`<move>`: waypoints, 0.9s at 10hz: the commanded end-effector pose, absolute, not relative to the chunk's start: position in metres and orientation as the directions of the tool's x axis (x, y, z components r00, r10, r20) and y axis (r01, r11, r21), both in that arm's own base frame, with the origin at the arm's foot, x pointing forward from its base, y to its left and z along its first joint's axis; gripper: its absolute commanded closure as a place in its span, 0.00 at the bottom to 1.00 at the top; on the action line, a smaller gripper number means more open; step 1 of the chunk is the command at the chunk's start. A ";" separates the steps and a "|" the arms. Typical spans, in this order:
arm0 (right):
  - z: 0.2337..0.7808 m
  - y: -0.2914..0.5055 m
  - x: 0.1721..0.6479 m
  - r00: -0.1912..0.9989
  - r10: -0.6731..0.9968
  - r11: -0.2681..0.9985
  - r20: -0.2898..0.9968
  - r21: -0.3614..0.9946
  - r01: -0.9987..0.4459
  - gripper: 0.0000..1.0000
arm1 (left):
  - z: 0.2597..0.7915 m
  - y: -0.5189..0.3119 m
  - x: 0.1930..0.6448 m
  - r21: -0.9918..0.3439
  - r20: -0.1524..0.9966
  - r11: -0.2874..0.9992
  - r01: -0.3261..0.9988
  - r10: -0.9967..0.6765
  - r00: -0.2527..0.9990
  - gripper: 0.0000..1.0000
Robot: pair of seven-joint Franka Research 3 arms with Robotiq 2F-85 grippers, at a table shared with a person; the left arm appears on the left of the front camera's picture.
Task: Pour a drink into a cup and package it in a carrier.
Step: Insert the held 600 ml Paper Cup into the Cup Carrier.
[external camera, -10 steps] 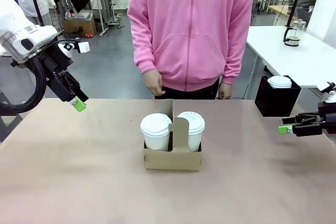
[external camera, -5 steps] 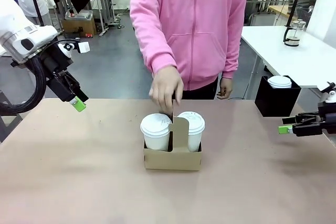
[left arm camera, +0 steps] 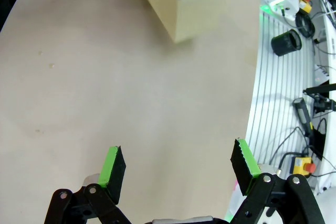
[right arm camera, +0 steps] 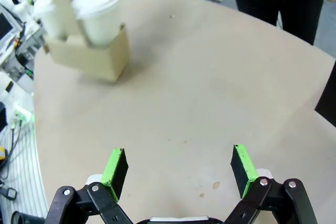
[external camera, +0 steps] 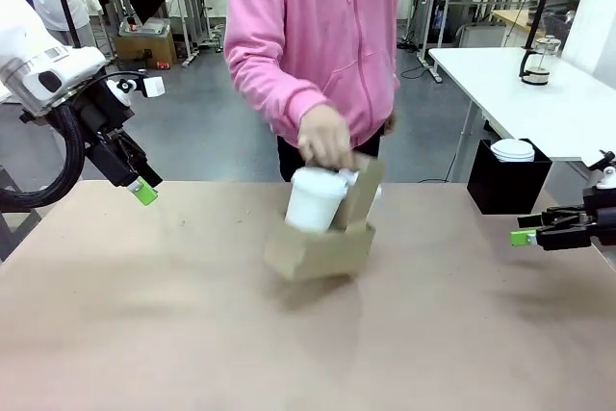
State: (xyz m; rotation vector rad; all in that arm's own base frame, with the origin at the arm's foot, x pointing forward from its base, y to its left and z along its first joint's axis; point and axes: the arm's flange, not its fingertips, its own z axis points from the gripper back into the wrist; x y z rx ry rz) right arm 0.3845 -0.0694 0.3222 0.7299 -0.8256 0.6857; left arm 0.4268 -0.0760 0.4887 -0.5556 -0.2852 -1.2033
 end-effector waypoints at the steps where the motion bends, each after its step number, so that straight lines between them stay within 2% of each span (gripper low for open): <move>1: 0.322 -0.072 0.383 0.480 0.248 0.555 0.842 0.283 -0.782 0.00 | 0.489 -0.076 0.426 -0.250 0.488 0.258 0.933 -0.799 0.352 0.00; 9: 0.322 -0.072 0.383 0.480 0.248 0.555 0.842 0.283 -0.782 0.00 | 0.489 -0.076 0.426 -0.250 0.488 0.258 0.933 -0.799 0.352 0.00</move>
